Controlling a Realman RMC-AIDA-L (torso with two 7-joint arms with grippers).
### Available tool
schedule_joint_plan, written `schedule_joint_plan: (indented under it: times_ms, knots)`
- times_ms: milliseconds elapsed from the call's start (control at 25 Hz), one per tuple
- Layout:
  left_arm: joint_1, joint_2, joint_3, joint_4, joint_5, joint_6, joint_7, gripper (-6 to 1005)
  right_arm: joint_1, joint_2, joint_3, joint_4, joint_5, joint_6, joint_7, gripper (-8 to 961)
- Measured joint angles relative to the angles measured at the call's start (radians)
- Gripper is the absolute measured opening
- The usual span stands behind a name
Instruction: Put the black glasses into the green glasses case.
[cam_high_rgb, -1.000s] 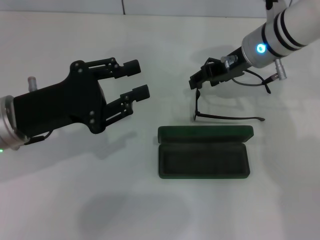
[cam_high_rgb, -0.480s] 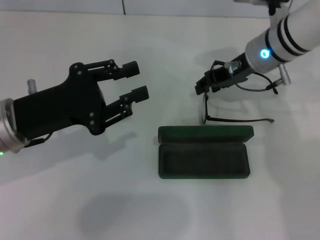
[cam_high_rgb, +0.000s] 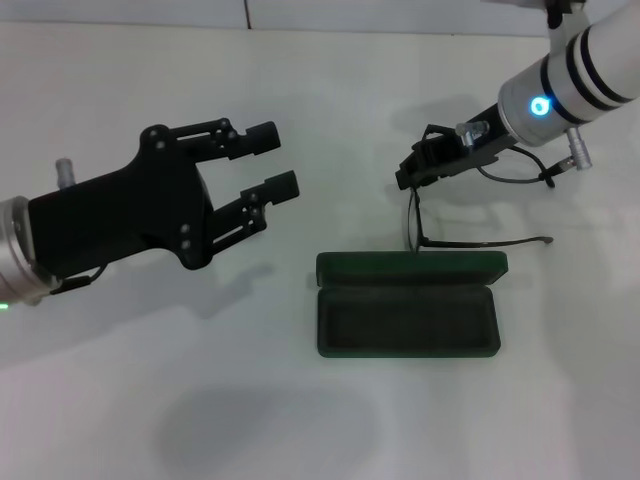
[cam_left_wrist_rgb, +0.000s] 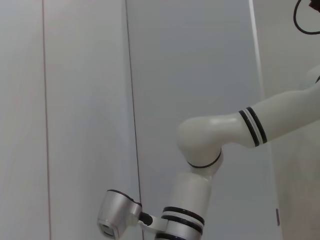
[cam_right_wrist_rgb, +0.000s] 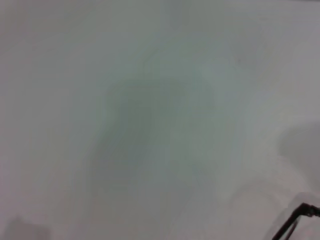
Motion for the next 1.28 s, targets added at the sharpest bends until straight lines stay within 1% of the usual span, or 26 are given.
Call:
schedule_joint_plan:
  times_ms: [160, 520, 920, 1080, 1280]
  knots:
    - [-0.004, 0.000, -0.001, 0.000, 0.000, -0.001, 0.001, 426, 0.000, -0.001, 0.000, 0.003, 0.000, -0.003, 0.001, 287]
    - [-0.007, 0.002, -0.003, -0.012, 0.000, -0.002, 0.004, 426, -0.004, -0.001, -0.008, 0.008, -0.002, -0.011, 0.001, 276]
    - [-0.007, 0.003, -0.003, -0.027, 0.000, -0.002, 0.004, 426, -0.013, 0.000, -0.037, -0.005, -0.004, -0.026, 0.001, 216]
    - [-0.004, 0.002, -0.003, -0.027, 0.000, -0.001, 0.004, 426, -0.036, -0.005, -0.038, -0.035, -0.010, -0.043, 0.000, 195]
    - [-0.004, 0.005, -0.003, -0.028, 0.000, -0.001, 0.004, 426, -0.050, -0.008, -0.030, -0.073, -0.064, -0.053, 0.001, 174]
